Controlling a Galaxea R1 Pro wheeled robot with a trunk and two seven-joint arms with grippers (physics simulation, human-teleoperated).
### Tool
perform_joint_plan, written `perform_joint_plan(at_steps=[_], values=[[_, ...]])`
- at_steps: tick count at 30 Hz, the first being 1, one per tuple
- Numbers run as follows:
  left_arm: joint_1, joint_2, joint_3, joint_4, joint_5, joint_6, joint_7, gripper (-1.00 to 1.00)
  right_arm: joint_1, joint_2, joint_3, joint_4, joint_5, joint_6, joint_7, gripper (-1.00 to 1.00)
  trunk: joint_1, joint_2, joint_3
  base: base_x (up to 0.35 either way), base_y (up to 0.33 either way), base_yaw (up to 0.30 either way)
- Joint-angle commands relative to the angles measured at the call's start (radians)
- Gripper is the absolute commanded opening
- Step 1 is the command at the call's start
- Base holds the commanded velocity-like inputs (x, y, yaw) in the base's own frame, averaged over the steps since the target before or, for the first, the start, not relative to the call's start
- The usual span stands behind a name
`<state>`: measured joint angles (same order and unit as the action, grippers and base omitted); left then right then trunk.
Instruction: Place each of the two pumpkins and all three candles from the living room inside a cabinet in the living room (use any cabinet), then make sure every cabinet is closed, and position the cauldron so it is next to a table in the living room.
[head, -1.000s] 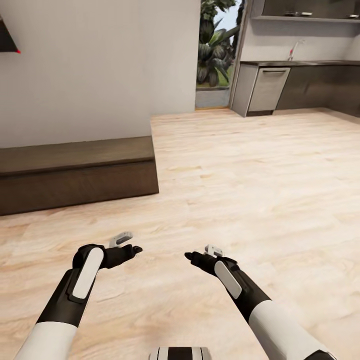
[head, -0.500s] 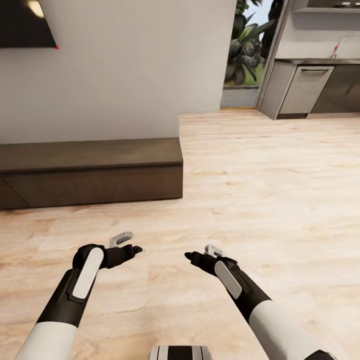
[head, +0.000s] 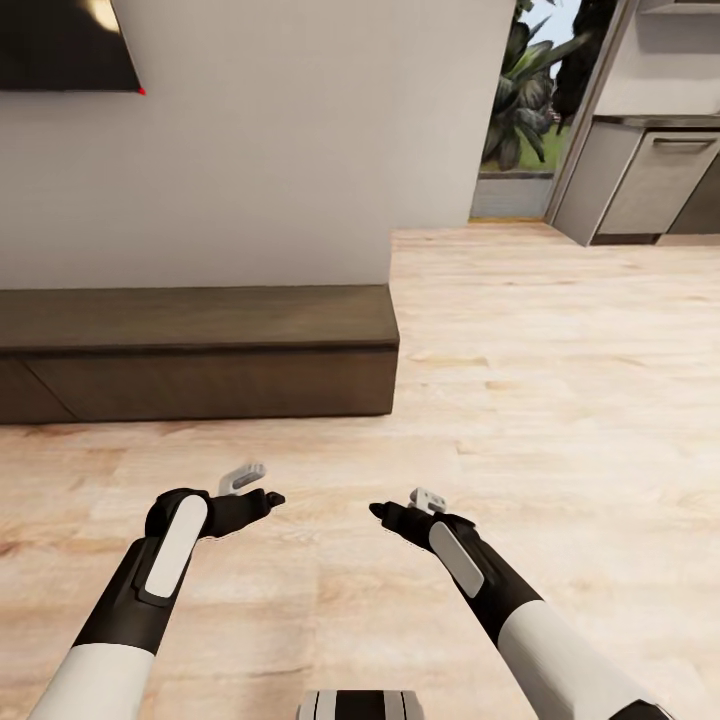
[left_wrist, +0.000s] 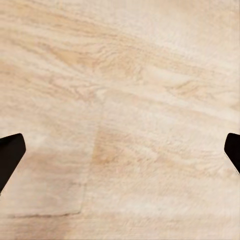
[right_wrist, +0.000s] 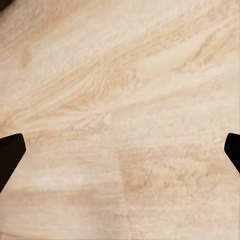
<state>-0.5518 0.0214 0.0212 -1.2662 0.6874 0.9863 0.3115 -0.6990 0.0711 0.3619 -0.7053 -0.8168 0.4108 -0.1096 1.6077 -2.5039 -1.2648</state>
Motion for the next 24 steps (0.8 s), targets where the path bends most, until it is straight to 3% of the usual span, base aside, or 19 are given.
perform_joint_plan(at_steps=[1,12,19,24], values=[[0.0,0.0,0.0,-0.001,0.011,0.003,0.009,1.0,0.0,-0.001,0.003,-0.002,-0.012,0.001,-0.009,1.0,0.0,0.0,-0.001,0.303,0.004,0.002],[0.0,0.0,0.0,-0.002,0.011,0.003,0.009,1.0,0.0,-0.001,0.003,-0.002,-0.015,-0.001,-0.011,1.0,0.0,0.0,-0.001,0.303,0.001,0.0],[0.011,-0.007,-0.001,0.026,-0.03,0.008,0.001,1.0,0.0,-0.003,-0.001,-0.025,0.026,-0.04,-0.045,1.0,0.0,0.0,-0.001,0.019,0.0,0.0],[0.012,0.002,-0.009,0.027,-0.002,0.008,0.0,1.0,0.0,-0.004,-0.003,-0.026,0.029,-0.068,-0.017,1.0,0.0,0.0,-0.001,0.001,0.0,0.0]])
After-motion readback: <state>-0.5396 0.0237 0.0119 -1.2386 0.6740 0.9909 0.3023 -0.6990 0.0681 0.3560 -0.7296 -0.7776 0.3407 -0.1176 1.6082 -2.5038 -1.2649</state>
